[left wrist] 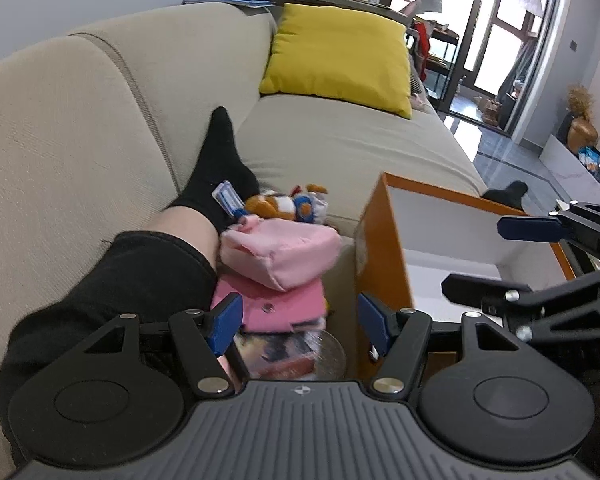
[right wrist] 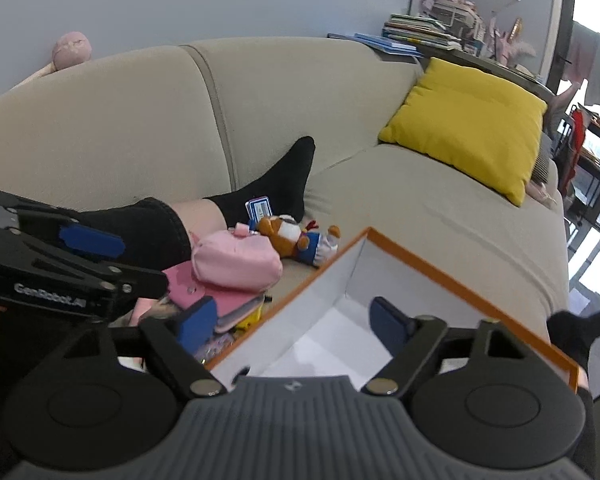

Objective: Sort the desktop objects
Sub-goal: 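Reach the left tool to the pink pouch while the right tool reaches the plush bear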

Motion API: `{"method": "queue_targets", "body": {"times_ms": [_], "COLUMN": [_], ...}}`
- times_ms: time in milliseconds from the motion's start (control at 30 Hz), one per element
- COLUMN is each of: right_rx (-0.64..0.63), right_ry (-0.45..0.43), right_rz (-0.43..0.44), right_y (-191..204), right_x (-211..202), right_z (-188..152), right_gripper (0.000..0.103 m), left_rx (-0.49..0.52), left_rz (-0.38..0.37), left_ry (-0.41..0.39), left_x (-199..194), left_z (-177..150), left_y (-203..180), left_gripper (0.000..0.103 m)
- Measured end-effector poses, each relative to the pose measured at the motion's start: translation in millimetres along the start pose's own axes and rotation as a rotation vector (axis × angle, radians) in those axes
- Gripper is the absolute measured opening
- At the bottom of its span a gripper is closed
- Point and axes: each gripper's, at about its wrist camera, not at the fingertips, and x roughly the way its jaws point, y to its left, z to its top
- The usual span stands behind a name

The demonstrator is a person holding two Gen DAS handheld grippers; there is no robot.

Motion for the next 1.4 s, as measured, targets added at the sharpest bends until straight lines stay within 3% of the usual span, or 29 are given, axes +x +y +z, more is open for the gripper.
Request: {"method": "queue_targets", "body": {"times_ms": [167,267,400,467,600,867,1067,1167,1233,1333,1400], "right_rx": [-0.022,-0.044,-0.067,-0.081,-0.124,-0.199,-0.246,-0.259,-0.272,-0.294,-0.313], "right_ry": [0.034,0.062,0.104,0.113,0.154,0.271,0.327,0.333,0.325,0.307,0.316], "right_rz": [0.064,0.118,0.168,0.172,0.149,0.226,0.303,0.324,0.316,0.282,0.268], "right_y": [-3,-1,1,1,-3,-7,-5,-7,-11,-20,-24], "right_x": [28,45,69,81,107,146,162,164,166,171,180], "right_z": [18,23,35,43,57,68,65,68,72,81,88], "right_gripper": [0.058,0.057,0.051,0.049,0.033,0.028,0.025,0.025,0.026,0.026,0.026], "left_rx": [-0.013,-0.015,-0.012,-0.049,-0.163,-0.346,-0.378,-0.379,-0.359,-0.281,-0.232], "left_rz": [-0.02,-0.039,-0.034,-0.054,-0.098,-0.187,-0.151,-0.142,-0.133,-0.108,-0.085], "left_ry": [0.034,0.07,0.099,0.114,0.141,0.264,0.325,0.314,0.291,0.258,0.242], "left_x": [10,20,35,43,60,111,143,148,144,137,133], "left_z": [11,15,20,23,37,53,50,50,51,56,62], "left_y": [18,24,30,37,56,78,80,81,81,76,73], "left_gripper": [0.068,0.068,0.06,0.06,0.06,0.06,0.06,0.049,0.031,0.014,0.01]}}
